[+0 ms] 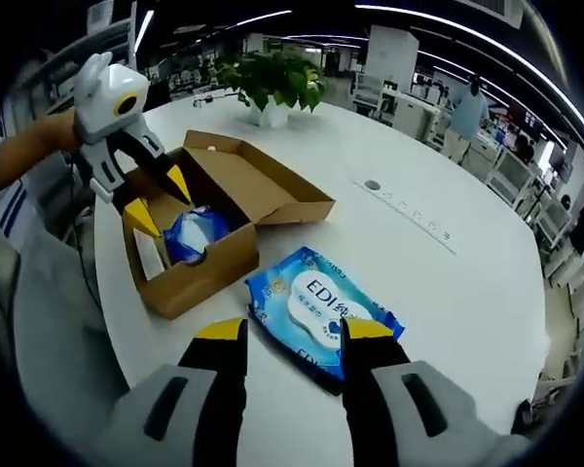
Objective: Operate the shoe box by opening the lid, removing the specified soft item, and placing it in the target area until the item is outside and the box remains undamaged.
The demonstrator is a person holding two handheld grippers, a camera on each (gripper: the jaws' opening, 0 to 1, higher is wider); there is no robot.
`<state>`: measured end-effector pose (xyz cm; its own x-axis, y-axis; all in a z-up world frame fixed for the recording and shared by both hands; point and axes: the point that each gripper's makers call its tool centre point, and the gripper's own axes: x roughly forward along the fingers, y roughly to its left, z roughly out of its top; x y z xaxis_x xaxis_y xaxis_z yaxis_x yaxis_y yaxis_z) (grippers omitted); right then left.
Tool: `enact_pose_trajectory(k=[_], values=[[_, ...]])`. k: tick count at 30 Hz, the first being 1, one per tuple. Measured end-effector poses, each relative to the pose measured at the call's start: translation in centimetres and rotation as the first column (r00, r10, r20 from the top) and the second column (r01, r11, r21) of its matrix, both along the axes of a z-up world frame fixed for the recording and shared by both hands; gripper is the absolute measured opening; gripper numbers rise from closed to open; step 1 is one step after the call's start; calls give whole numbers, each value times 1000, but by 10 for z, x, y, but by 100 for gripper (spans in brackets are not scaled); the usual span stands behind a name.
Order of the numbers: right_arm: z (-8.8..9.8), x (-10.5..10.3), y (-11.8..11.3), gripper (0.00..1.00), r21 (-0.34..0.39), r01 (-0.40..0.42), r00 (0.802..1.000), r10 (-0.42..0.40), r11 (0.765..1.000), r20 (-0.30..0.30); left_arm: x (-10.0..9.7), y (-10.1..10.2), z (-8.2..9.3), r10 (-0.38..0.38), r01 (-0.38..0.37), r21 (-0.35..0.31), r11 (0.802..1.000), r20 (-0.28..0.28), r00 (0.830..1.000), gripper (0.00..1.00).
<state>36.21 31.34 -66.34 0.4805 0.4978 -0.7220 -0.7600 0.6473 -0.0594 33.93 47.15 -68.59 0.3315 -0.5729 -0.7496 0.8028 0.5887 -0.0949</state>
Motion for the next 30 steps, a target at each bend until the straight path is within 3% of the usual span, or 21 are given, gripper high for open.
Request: enact_pose_trajectory(k=[11, 17, 22, 30], values=[[5, -1, 40, 34, 22, -83, 996, 83, 996, 12, -5, 17, -9, -47, 47, 32, 998, 7, 999, 32], [6, -3, 62, 32, 26, -136, 991, 135, 990, 19, -5, 16, -20, -111, 111, 44, 993, 4, 994, 31], [5, -4, 78, 31, 35, -167, 986, 167, 985, 17, -6, 12, -29, -137, 138, 39, 990, -35, 990, 25], [-1, -6, 99, 29, 33, -209, 978, 209, 977, 10, 0, 11, -46, -184, 188, 100, 977, -48, 982, 22]])
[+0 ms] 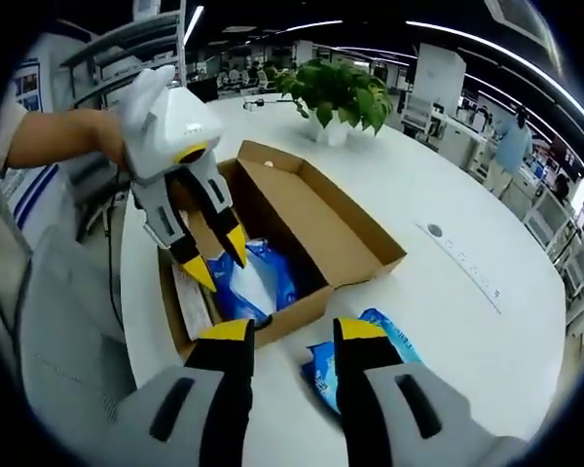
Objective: Operate the shoe box by opening the lid, removing the specified soft item, and placing it in the target area until the item is outside and the box remains undamaged.
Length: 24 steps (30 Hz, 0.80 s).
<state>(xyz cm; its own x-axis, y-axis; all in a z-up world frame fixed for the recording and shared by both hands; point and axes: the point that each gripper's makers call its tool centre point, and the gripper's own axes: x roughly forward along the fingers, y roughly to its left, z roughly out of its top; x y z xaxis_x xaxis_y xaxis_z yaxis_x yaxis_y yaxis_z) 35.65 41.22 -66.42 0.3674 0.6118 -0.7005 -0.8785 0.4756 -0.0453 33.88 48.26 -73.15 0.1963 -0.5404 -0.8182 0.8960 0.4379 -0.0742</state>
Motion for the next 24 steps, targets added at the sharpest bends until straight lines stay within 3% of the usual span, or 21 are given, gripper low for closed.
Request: enact_pose_trajectory(k=[2, 6, 13, 24], values=[[-1, 0, 6, 28, 5, -10, 1000, 10, 1000, -5, 1, 2, -4, -10, 10, 24, 1000, 3, 1000, 15], [-6, 2, 17, 26, 4, -27, 1000, 27, 1000, -7, 1, 3, -5, -6, 6, 23, 1000, -4, 1000, 14], [-23, 5, 39, 24, -15, -61, 998, 60, 998, -13, -1, 7, -5, 5, -5, 23, 1000, -6, 1000, 3], [-40, 18, 66, 15, -41, -75, 997, 76, 996, 8, -2, 12, -4, 33, -33, 2, 999, -12, 999, 0]])
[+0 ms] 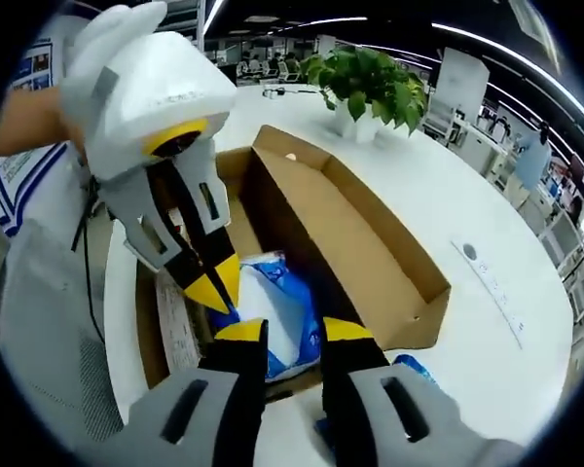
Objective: Operate the shoe box by opening the lid, removing the specified soft item, and placing it in the target area until the item is outside and the box remains undamaged.
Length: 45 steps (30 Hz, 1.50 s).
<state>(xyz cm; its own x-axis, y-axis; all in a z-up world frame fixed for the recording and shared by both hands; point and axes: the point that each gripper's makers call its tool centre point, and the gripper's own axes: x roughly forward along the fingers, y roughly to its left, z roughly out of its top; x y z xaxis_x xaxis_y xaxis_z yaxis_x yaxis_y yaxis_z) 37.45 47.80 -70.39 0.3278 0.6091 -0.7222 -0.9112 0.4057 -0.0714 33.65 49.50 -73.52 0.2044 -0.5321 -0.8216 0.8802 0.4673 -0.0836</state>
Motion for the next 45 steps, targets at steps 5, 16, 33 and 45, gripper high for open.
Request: enact_pose_trajectory(k=[5, 16, 33, 45], values=[[-7, 10, 10, 9, 7, 19, 1000, -19, 1000, 3, -1, 0, 1, -4, 4, -1, 1000, 6, 1000, 0], [-25, 14, 11, 4, -47, 6, 1000, -7, 999, -17, -2, 4, 3, 11, -11, -11, 1000, 12, 1000, 0], [-7, 9, 18, 0, -9, -26, 1000, 26, 1000, 10, 0, 10, 22, 73, -72, -47, 996, 27, 997, 0], [32, 3, 19, 0, 56, -53, 997, 49, 997, 63, -4, 14, 56, 96, -92, -63, 994, 53, 994, 0]])
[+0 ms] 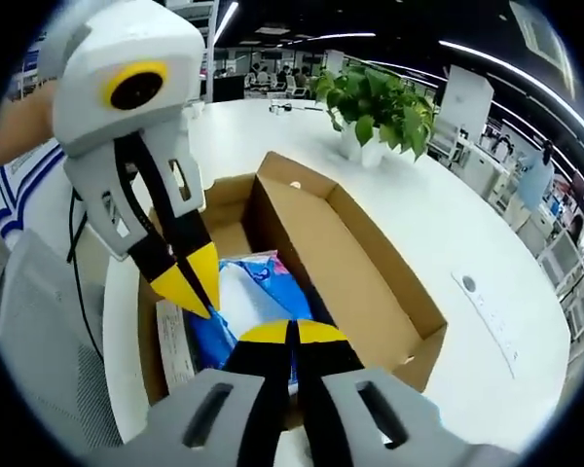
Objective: Operate the shoe box by opening the lid, removing the specified soft item, and placing it in the target area until the item is outside and the box remains undamaged.
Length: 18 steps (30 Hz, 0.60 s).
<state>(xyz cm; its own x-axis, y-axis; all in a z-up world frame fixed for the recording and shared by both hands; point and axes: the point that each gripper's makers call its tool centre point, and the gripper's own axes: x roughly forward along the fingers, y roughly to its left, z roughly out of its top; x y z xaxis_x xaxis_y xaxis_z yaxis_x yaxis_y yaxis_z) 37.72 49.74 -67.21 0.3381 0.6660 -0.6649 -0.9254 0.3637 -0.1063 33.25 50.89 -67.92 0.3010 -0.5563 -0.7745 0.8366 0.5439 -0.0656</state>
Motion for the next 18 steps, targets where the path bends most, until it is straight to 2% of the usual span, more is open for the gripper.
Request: enact_pose_trajectory(k=[9, 15, 18], values=[[38, -2, -7, 0, 57, -10, 999, 7, 998, 52, 0, -7, 30, -8, 9, -24, 1000, 41, 999, 0], [62, -2, -11, 0, 82, -22, 996, 15, 996, 85, 2, -23, 54, -37, 42, -48, 998, 88, 995, 0], [71, -1, -17, 0, 89, -20, 995, 11, 996, 97, 3, -31, 61, -50, 55, -50, 997, 100, 994, 0]])
